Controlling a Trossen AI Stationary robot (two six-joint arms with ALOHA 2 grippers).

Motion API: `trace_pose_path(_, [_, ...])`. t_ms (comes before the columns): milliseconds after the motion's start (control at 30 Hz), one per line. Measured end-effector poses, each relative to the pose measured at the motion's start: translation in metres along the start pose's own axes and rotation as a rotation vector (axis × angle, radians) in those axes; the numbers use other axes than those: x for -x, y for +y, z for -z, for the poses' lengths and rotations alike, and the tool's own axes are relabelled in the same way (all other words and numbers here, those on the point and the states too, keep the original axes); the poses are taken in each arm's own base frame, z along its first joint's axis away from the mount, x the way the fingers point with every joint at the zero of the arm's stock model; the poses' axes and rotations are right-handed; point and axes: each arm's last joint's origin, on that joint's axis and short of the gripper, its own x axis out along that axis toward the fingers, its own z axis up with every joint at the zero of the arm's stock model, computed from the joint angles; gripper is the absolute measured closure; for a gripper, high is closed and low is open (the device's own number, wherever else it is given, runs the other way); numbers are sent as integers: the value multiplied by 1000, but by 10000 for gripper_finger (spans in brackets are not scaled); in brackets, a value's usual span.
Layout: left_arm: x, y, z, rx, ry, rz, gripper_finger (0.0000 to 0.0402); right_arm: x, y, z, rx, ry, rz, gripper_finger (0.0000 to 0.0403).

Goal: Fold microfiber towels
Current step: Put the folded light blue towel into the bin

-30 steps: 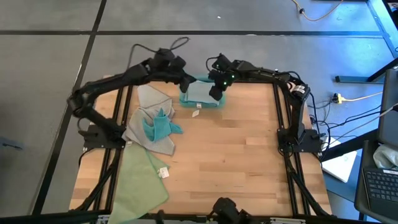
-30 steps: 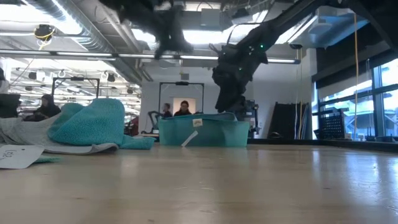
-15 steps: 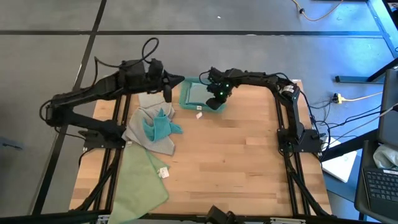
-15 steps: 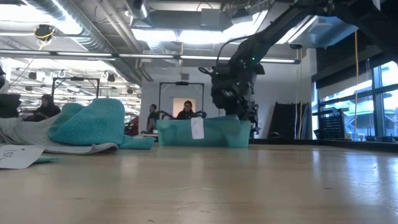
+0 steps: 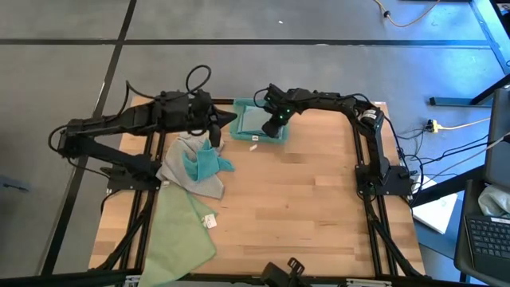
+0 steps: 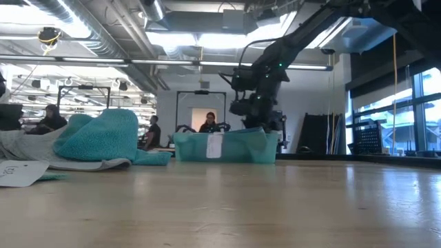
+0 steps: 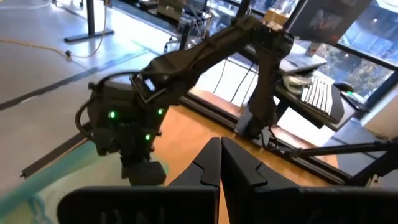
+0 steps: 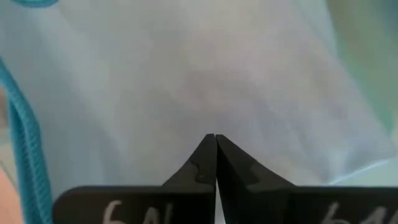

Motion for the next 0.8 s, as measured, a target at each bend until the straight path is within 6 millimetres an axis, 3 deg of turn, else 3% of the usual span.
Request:
trace_pose_path(467, [3,-12,8,41,10,-18,401,-19,-10,-1,-1,-9,149,398])
trace_pose_path(800, [5,-16,9,45,-4,-43,401,7,-32,-32,-31,-160,180,387])
